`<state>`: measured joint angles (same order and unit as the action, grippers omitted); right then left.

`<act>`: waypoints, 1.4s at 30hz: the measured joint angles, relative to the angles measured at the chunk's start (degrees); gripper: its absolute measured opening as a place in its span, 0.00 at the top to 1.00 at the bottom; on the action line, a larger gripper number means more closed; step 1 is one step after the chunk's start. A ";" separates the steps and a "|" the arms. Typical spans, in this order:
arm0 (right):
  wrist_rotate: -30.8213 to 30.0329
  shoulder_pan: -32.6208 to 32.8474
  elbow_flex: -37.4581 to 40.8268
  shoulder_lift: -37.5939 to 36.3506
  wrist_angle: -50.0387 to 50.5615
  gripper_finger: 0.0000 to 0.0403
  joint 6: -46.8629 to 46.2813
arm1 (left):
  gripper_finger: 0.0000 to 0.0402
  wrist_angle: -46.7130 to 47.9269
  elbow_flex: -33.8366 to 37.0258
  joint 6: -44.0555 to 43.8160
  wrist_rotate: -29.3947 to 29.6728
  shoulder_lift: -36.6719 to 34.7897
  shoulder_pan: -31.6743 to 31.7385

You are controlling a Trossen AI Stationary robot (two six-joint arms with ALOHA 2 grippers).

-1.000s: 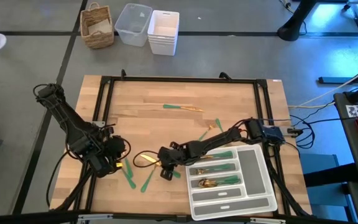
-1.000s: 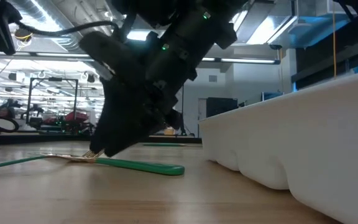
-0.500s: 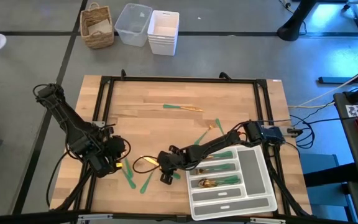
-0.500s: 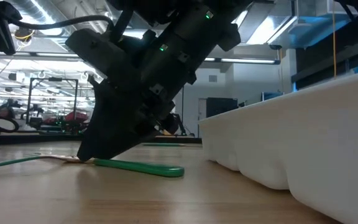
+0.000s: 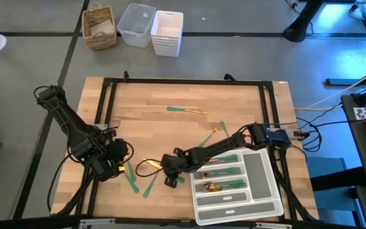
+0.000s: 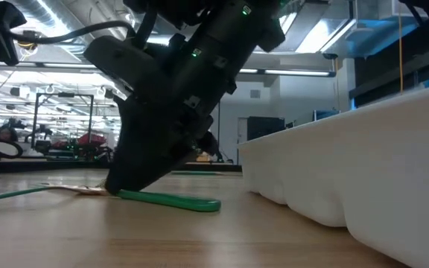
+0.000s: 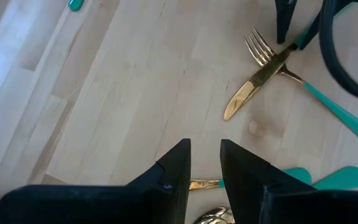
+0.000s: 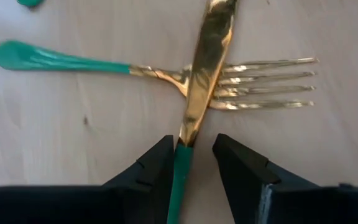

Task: Sort silverware
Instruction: Put the bottom right green table knife into the silverware tray

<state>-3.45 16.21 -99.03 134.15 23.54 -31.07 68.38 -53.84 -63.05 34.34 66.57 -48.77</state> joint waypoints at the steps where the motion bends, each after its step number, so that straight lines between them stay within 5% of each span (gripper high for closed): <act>1: 0.02 0.00 -0.78 0.04 1.54 0.69 0.02 | 0.80 0.00 0.00 0.00 0.00 0.00 0.00; 9: -3.77 -0.06 -7.61 0.48 12.92 0.69 2.94 | 0.80 -0.03 0.00 0.00 0.01 0.00 0.00; 42: -4.46 0.28 -8.15 1.97 9.78 0.69 10.51 | 0.80 -0.05 0.00 -0.02 0.01 0.00 0.00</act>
<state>-7.91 16.49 -107.18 136.12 33.31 -20.56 68.33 -53.84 -63.07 34.34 66.57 -48.77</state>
